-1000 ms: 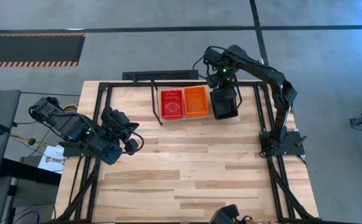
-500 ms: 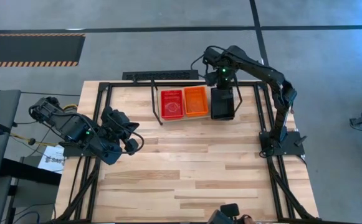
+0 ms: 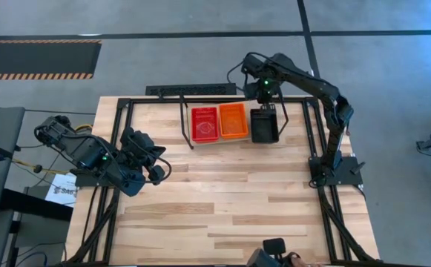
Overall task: Stack baskets on shelf by color
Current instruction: Stack the black bin into the black bin on the shelf
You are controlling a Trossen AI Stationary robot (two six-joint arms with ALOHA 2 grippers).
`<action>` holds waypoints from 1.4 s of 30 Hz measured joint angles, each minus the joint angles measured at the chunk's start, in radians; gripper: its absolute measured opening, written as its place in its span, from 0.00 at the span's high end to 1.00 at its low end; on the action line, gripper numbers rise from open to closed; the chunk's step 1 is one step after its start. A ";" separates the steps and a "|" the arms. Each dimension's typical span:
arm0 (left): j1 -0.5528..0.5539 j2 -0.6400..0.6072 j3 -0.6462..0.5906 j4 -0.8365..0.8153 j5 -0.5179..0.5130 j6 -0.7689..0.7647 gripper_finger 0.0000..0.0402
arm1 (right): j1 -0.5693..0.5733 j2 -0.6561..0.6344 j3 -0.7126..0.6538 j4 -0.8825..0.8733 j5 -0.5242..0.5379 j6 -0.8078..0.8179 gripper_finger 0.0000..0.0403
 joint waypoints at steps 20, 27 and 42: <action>0.000 0.000 0.000 -0.001 0.000 0.095 1.00 | 0.468 -0.242 -0.131 -0.076 -0.139 0.760 1.00; 0.000 0.000 0.000 -0.001 0.001 0.149 1.00 | 0.597 -0.281 -0.500 0.128 -0.056 0.886 1.00; 0.000 0.000 0.000 -0.002 0.027 0.141 1.00 | 0.576 -0.274 -0.790 0.352 0.214 0.939 1.00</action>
